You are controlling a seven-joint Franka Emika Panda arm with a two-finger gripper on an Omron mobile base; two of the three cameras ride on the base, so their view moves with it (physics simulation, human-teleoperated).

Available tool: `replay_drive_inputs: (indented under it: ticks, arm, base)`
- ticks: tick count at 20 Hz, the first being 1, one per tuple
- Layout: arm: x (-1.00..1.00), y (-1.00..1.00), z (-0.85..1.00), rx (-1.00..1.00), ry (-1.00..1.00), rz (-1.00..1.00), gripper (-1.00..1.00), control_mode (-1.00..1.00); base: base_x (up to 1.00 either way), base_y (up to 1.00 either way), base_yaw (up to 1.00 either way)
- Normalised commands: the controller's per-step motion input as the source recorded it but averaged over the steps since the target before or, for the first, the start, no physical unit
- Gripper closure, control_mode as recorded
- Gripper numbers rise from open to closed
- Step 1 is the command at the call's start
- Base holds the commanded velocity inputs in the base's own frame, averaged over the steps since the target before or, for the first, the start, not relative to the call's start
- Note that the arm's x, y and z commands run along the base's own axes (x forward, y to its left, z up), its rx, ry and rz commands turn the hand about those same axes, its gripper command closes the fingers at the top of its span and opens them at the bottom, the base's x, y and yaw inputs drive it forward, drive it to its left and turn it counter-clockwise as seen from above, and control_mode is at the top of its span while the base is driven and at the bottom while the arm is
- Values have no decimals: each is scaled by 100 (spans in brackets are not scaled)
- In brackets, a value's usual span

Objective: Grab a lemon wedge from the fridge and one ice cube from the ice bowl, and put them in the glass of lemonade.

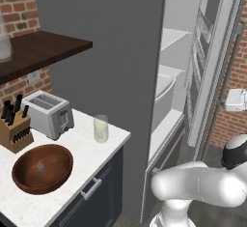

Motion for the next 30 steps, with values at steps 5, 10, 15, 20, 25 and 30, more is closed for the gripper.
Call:
replay_drive_inputs:
  ticks: [5, 10, 15, 20, 25, 30]
  arm:
    - [-22, -78, 0, 0, 0, -1, 100, -100]
    - [-33, -58, 0, 0, 0, -9, -100, -100]
    - [-28, -50, 0, 0, 0, -3, -100, -100]
    - [-28, -38, 0, 1, 0, -3, -100, -100]
    - [-18, -32, 14, 0, 0, -18, -100, -100]
    - [-22, -5, 41, -2, 3, -30, -100, -100]
  base:
    - [0, 0, 0]
    - [0, 0, 0]
    - [0, 0, 0]
    - [0, 0, 0]
    - [0, 0, 0]
    - [0, 0, 0]
